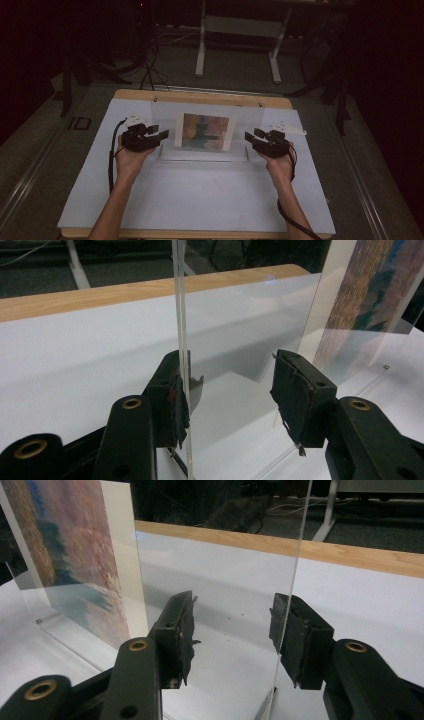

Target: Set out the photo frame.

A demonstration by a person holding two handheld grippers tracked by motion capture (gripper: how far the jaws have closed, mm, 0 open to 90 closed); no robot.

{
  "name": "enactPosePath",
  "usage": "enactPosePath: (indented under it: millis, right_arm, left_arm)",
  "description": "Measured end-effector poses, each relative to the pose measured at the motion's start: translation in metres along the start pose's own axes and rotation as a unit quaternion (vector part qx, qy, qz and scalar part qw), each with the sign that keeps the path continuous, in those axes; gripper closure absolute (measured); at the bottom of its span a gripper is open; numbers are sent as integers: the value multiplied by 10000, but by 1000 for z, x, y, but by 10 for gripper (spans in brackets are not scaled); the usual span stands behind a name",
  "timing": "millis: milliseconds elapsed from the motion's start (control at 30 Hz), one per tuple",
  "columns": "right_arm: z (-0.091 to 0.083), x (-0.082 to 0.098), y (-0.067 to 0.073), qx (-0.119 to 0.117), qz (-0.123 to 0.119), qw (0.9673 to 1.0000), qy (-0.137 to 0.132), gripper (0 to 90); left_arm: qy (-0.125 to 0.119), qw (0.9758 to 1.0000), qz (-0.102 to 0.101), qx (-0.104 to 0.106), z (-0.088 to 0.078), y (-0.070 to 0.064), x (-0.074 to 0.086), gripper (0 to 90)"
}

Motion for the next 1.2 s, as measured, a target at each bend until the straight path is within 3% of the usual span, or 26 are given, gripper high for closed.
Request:
enactPosePath:
  millis: [500,833,1200]
  right_arm:
    - [-5,7,3,-16,-216,9998,16,510]
    - [-8,11,6,21,-333,9994,19,511]
    - [-10,12,8,82,-391,9992,51,516]
  left_arm:
    - [-73,9999,51,126,-3,-3,5,496]
    - [-118,9996,9,275,-4,-3,8,496]
    - [-156,9994,-33,298,-4,-2,8,492]
Point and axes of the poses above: each handheld gripper's, and its own axes: z roughly forward along the jaws, x roughly out of its underside, y roughly to its left, the point moved 9 cm from there along z, roughly forward along the jaws, and after that the axes turned 11 degrees about z, right-handed, at the moved point
